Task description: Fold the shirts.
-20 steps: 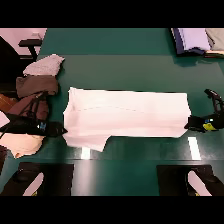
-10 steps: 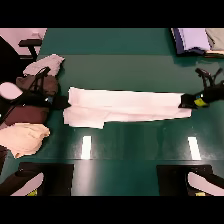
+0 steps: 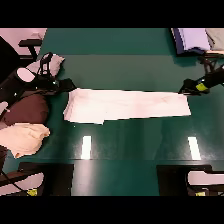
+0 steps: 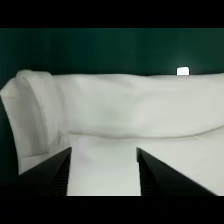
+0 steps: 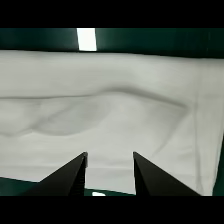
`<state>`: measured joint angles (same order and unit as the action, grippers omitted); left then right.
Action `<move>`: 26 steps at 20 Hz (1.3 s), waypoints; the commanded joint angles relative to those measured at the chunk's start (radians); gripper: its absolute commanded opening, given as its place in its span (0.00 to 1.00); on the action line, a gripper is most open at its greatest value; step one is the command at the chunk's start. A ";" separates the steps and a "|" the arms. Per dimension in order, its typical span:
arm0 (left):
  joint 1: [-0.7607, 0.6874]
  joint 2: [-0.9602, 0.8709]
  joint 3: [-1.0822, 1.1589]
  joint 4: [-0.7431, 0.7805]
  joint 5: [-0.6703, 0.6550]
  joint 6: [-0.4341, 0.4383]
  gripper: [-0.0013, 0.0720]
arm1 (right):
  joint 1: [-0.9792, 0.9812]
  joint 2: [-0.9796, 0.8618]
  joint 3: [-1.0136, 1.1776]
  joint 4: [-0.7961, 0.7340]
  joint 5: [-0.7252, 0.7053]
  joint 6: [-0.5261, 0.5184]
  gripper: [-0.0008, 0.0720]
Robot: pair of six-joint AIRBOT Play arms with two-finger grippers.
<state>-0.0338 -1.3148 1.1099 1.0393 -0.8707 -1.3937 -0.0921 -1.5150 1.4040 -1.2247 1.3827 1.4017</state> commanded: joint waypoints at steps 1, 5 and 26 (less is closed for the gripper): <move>-0.001 -0.012 0.068 -0.010 -0.089 0.000 0.23 | -0.145 0.018 -0.054 0.089 0.036 -0.087 0.65; -0.039 -0.013 0.070 -0.035 -0.112 0.011 0.05 | -0.341 0.010 -0.190 0.188 0.023 -0.171 0.81; -0.496 -0.486 0.457 -0.158 0.006 -0.088 0.05 | -0.104 0.019 0.109 0.393 0.133 -0.227 0.03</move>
<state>-0.4873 -1.7134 1.4693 0.8955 -0.8696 -1.4696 -0.2581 -1.5780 1.4284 -0.8738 1.4616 1.1492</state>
